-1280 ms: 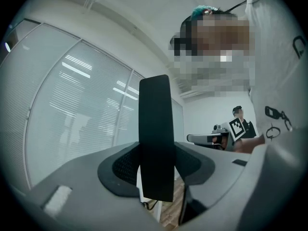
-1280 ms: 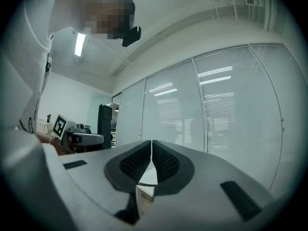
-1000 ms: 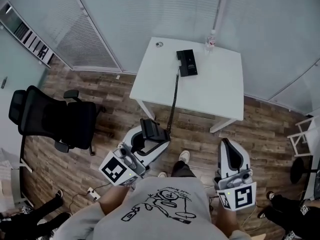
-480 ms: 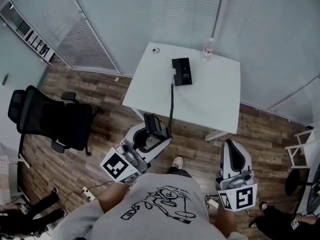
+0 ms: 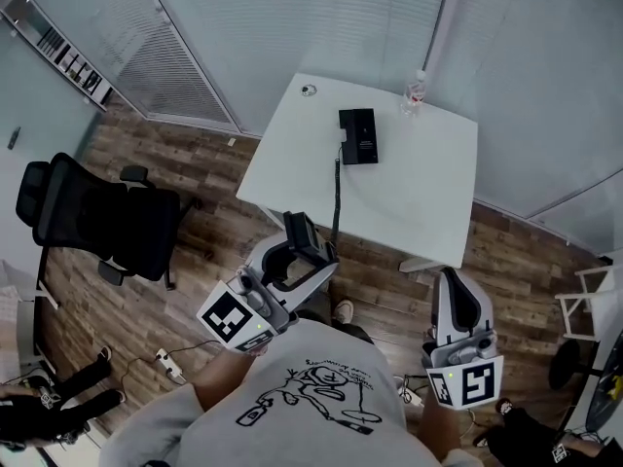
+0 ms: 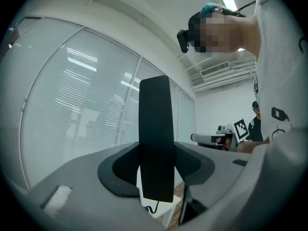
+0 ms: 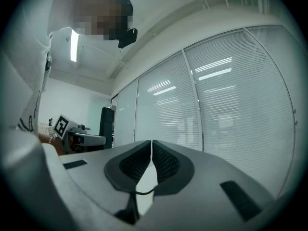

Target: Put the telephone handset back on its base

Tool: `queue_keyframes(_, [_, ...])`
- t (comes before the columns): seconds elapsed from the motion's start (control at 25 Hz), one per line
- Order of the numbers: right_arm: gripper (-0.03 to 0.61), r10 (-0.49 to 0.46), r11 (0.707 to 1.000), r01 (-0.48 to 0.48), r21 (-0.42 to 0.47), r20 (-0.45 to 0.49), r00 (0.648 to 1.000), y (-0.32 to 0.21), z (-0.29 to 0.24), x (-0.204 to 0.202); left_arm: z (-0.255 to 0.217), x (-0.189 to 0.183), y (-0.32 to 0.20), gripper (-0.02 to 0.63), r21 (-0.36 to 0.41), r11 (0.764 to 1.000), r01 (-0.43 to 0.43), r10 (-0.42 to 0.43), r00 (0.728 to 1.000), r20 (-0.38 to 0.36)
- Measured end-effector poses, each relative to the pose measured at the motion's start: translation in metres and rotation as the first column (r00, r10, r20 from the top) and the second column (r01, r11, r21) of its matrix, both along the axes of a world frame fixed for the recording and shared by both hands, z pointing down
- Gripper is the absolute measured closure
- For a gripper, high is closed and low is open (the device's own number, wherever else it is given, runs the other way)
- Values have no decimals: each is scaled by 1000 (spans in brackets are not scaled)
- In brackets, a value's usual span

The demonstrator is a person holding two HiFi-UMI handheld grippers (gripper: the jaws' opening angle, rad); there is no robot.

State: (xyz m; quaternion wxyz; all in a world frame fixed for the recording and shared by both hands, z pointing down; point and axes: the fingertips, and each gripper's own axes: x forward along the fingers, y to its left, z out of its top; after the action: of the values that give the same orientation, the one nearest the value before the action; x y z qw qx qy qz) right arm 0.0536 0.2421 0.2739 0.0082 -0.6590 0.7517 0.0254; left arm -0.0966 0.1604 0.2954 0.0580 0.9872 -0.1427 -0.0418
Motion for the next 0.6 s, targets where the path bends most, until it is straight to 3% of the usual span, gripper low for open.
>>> queue_keyframes(0.6, [571, -35, 999, 36, -36, 10, 999, -79, 14, 13, 22, 18, -73, 408, -57, 998, 26, -26, 1000, -5])
